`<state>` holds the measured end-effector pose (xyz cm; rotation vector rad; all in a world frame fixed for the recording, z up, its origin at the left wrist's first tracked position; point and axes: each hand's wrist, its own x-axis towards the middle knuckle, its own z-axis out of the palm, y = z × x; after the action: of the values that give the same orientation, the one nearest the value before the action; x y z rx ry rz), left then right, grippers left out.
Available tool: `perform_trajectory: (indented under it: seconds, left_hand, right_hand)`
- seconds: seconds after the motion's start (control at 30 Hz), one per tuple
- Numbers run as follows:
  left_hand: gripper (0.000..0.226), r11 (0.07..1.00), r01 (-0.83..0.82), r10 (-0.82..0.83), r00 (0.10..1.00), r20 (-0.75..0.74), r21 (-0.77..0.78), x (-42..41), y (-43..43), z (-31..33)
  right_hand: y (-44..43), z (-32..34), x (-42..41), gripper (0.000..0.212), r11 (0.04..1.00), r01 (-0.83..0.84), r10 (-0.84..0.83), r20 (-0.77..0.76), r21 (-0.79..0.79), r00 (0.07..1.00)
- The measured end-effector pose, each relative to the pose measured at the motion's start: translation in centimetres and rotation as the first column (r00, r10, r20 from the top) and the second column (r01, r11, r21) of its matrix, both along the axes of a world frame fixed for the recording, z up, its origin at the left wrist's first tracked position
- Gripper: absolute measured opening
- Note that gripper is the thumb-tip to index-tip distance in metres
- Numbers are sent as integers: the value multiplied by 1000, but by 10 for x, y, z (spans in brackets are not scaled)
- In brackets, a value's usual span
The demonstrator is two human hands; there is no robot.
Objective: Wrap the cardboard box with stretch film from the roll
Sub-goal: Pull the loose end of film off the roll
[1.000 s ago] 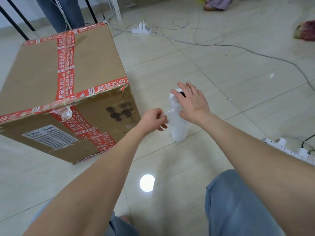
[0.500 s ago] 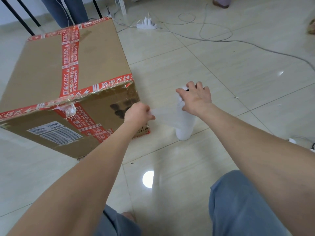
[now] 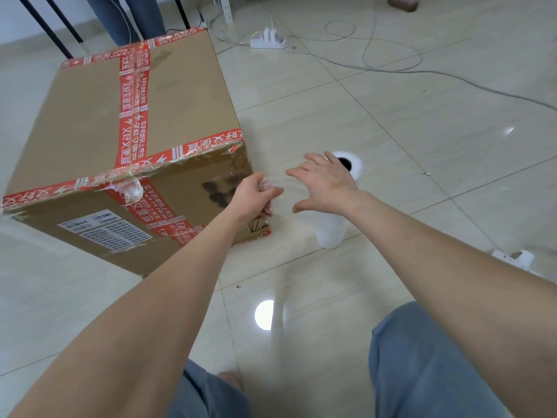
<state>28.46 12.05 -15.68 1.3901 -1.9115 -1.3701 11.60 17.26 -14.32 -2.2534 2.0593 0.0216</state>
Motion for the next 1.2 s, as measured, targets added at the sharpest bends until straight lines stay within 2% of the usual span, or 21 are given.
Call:
perform_trajectory:
  seconds: [0.13, 0.2, 0.3, 0.37, 0.43, 0.5, 0.53, 0.57, 0.63, 0.7, 0.73, 0.83, 0.97, 1.2]
  left_hand:
    - [29, 999, 37, -38, 999, 39, 36, 13, -4, -3]
    - [34, 994, 90, -96, 988, 121, 56, 22, -6, -6]
    - [23, 983, 169, -181, 945, 271, 69, 30, -5, -12]
    - [22, 980, 180, -198, 929, 312, 86, 35, -2, -18]
    - [21, 975, 194, -218, 928, 303, 110, 39, 1, -24]
    - [14, 981, 159, -183, 947, 264, 108, 42, 2, -27]
    - [14, 988, 124, -143, 955, 258, 91, 42, 1, -27]
    - [16, 994, 91, -104, 958, 267, 60, 41, 0, -28]
    - [19, 999, 43, -35, 955, 295, -22, 36, -4, -28]
    - [17, 996, -9, 37, 953, 302, -93, 29, -7, -27]
    - [15, 992, -30, 66, 950, 304, -122, 26, -9, -27]
    - [14, 976, -87, 147, 939, 310, -199, 17, -11, -25]
    - [12, 950, -215, 275, 921, 275, -228, 14, -15, -23]
    - [13, 915, -296, 365, 896, 251, -274, 21, -16, -21]
  right_hand:
    - [-6, 1, 12, 22, 1000, 2, -1, -16, 9, 1000]
    - [-6, 1, 13, 21, 999, 29, -28, 13, -34, 1000]
    - [-3, -2, 19, 20, 999, 23, -22, 25, -37, 999]
    - [3, -6, 28, 24, 1000, -15, 15, 9, 25, 1000]
    - [9, -15, 33, 39, 997, -63, 64, -8, 34, 998]
    - [11, -11, 25, 43, 990, -39, 48, 66, -137, 997]
    - [8, -6, 17, 42, 974, 29, -3, 113, -226, 994]
    - [3, 1, 5, 45, 963, 99, -67, 134, -250, 989]
    - [-5, 16, -20, 62, 978, 201, -198, 62, -49, 978]
    - [-7, 21, -35, 71, 946, 249, -250, -22, 210, 968]
    - [-6, 19, -39, 73, 924, 261, -266, -19, 278, 964]
    - [-4, 14, -42, 71, 916, 295, -309, 9, 271, 951]
    - [-6, 20, -38, 67, 886, 407, -413, -25, 223, 911]
    - [-7, 19, -28, 73, 830, 533, -518, -127, 166, 846]
